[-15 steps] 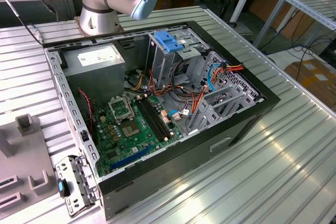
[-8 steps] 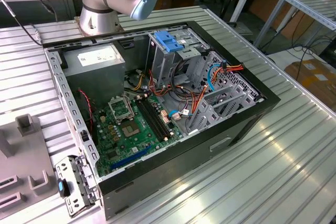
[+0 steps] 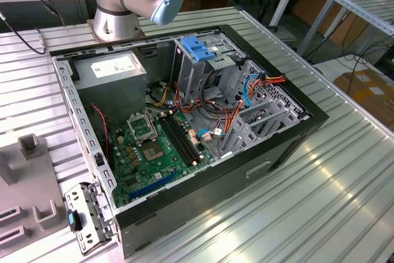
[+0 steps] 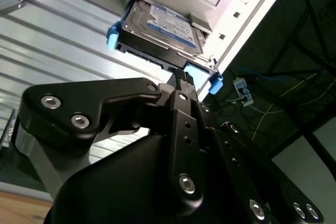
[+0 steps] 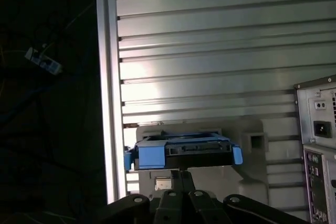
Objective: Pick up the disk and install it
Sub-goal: 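Reach for the disk, then pick up the disk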
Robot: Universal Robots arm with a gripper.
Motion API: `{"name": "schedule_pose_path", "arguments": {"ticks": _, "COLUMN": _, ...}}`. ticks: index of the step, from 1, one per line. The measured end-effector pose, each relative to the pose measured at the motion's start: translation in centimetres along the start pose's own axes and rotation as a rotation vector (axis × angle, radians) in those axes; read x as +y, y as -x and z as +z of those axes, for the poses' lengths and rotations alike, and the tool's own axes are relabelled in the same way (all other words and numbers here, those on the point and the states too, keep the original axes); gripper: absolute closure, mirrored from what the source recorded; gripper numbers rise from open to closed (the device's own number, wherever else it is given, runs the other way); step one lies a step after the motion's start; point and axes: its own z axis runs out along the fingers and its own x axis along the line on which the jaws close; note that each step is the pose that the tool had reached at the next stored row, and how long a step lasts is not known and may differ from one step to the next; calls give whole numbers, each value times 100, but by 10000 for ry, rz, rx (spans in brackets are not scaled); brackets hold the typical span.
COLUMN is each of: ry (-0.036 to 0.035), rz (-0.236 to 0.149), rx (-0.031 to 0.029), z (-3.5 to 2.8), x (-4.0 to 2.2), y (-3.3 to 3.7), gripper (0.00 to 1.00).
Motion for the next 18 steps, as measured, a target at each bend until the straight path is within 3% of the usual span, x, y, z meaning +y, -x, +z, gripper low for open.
{"name": "schedule_pose_path", "arguments": {"ticks": 5, "ry": 0, "rz": 0, "rx": 0, "z": 14, "x": 22, "y": -188, "gripper": 89}}
{"name": "schedule_pose_path", "arguments": {"ticks": 18, "ry": 0, "rz": -12, "rx": 0, "z": 14, "x": 21, "y": -198, "gripper": 89}}
